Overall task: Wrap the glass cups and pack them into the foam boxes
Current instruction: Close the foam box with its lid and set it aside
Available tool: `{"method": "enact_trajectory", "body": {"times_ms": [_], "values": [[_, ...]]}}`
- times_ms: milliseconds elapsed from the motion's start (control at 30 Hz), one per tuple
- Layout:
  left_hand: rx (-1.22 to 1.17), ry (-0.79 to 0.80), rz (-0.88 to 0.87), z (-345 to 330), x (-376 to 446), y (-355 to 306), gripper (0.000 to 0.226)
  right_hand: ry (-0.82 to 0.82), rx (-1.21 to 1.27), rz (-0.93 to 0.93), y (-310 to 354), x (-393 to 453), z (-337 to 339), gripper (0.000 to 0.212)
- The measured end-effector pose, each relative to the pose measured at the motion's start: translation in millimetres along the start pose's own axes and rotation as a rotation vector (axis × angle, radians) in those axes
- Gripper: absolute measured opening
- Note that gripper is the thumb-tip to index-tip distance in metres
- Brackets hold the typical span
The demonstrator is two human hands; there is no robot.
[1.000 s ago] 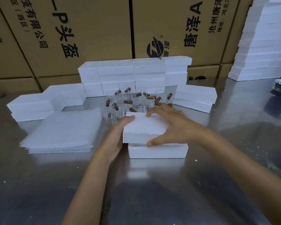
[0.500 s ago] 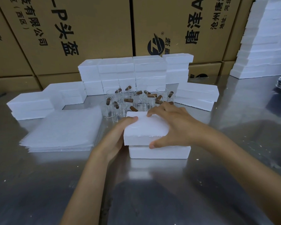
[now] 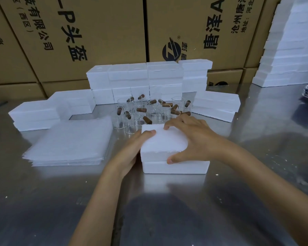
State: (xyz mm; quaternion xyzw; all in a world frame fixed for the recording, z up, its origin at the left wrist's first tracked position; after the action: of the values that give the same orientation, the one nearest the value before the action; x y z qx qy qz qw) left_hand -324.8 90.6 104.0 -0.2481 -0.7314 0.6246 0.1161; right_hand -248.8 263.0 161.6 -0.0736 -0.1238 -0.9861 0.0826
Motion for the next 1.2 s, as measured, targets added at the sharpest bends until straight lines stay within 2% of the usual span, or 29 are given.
{"method": "enact_trajectory", "body": {"times_ms": [100,600,667,733,767,833,900,1067,1133,1200], "values": [[-0.002,-0.017,0.007,2,2,1,0.052,0.003,0.021,-0.011,0,3,-1,0.081],[0.014,-0.079,0.042,-1,0,-3,0.041,0.071,0.063,-0.025,-5,-8,-3,0.083],[0.106,-0.129,-0.001,2,0,-7,0.04,0.003,0.157,-0.091,-11,-13,0,0.088],[0.247,-0.213,-0.035,9,0,-10,0.036,-0.054,0.391,-0.213,-28,-23,1,0.1],[0.302,-0.243,-0.034,11,-1,-11,0.037,-0.023,0.484,-0.257,-36,-30,-2,0.11],[0.348,-0.276,-0.023,14,-2,-12,0.039,0.116,0.509,-0.27,-48,-43,-12,0.129],[0.363,-0.285,-0.028,13,-5,-14,0.036,0.153,0.542,-0.257,-57,-49,-22,0.129],[0.35,-0.31,-0.057,11,-12,-18,0.027,0.021,0.69,-0.251,-57,-44,-31,0.107],[0.289,-0.3,-0.057,9,-15,-22,0.036,-0.041,0.718,-0.247,-52,-39,-29,0.109],[0.114,-0.288,-0.055,9,-19,-30,0.047,-0.127,0.717,-0.231,-42,-31,-22,0.11]]}}
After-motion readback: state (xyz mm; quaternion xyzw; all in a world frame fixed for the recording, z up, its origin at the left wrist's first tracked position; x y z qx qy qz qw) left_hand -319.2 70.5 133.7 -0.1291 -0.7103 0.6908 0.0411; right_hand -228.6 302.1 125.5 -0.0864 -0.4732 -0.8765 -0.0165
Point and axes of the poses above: each hand's wrist, its own x-axis towards the middle knuckle, its own z-axis out of the back of the hand, y = z × x, the point moved 4 cm from there along x, towards the middle knuckle, and after that the axes turned 3 degrees about -x, right-handed, at the moved point
